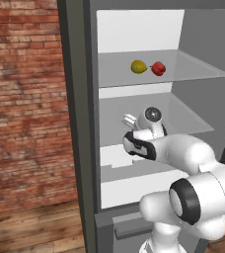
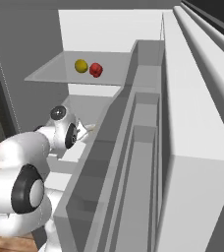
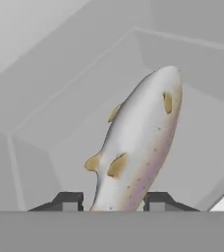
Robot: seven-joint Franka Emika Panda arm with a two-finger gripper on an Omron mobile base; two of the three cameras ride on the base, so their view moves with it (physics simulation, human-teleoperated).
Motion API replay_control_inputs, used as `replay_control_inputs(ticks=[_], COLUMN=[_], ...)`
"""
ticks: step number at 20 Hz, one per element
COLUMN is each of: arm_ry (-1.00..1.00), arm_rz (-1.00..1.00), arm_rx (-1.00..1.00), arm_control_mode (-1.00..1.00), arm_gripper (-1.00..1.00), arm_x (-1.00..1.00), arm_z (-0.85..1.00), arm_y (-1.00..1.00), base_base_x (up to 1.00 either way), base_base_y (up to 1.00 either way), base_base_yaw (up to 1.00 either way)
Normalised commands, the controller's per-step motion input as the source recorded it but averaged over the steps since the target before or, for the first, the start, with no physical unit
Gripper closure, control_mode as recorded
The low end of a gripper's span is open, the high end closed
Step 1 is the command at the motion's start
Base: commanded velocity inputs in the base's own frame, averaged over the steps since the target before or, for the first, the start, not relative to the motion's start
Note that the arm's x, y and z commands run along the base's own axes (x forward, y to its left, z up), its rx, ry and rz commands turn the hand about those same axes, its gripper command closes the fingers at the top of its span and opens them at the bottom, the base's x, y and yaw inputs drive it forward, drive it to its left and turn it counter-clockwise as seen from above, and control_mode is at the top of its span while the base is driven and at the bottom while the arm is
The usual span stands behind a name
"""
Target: Gather the lemon and bell pepper from the fridge and place them on a tray on the dining counter. Then gather the fish and steak from the fridge and place them on the other tray.
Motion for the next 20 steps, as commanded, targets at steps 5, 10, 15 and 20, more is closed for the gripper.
replay_control_inputs(ticks=[5, 10, 15, 20], arm_ry=[-0.14, -0.02, 0.01, 0.05], arm_rz=[0.00, -0.04, -0.08, -0.05], arm_rx=[0.08, 0.04, 0.00, 0.00], arm_control_mode=[-1.00, -1.00, -1.00, -1.00], arm_gripper=[1.00, 1.00, 1.00, 1.00], arm_x=[-0.66, -0.50, -0.52, -0.78], arm_z=[0.82, 1.00, 0.92, 0.42], arm_y=[0.00, 0.00, -0.02, -0.03], base_base_x=[0.00, 0.00, 0.00, 0.00], base_base_y=[0.00, 0.00, 0.00, 0.00], base_base_yaw=[0.00, 0.00, 0.00, 0.00])
